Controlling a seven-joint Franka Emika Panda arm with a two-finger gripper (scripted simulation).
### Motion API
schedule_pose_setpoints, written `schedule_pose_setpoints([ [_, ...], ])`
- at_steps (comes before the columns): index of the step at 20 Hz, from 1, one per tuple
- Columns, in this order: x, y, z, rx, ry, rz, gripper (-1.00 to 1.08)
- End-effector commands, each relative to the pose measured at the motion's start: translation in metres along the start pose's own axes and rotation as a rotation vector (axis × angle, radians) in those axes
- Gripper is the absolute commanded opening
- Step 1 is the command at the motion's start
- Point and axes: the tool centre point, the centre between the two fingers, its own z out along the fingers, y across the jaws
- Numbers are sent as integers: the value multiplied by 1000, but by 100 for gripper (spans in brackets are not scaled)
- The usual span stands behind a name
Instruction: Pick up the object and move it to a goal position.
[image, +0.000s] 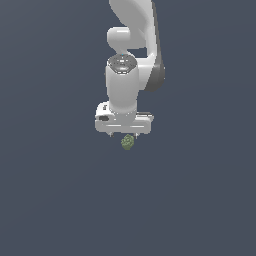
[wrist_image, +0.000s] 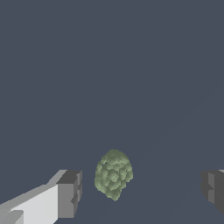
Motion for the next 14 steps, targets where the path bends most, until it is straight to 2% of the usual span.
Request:
schedule_pose_setpoints([
  [1, 0, 0, 0, 0, 0, 0, 100],
  [4, 1, 6, -2, -3, 3, 11, 100],
  [10, 5, 40, -12, -17, 21, 67, 100],
  [14, 6, 42, -12, -18, 22, 67, 100],
])
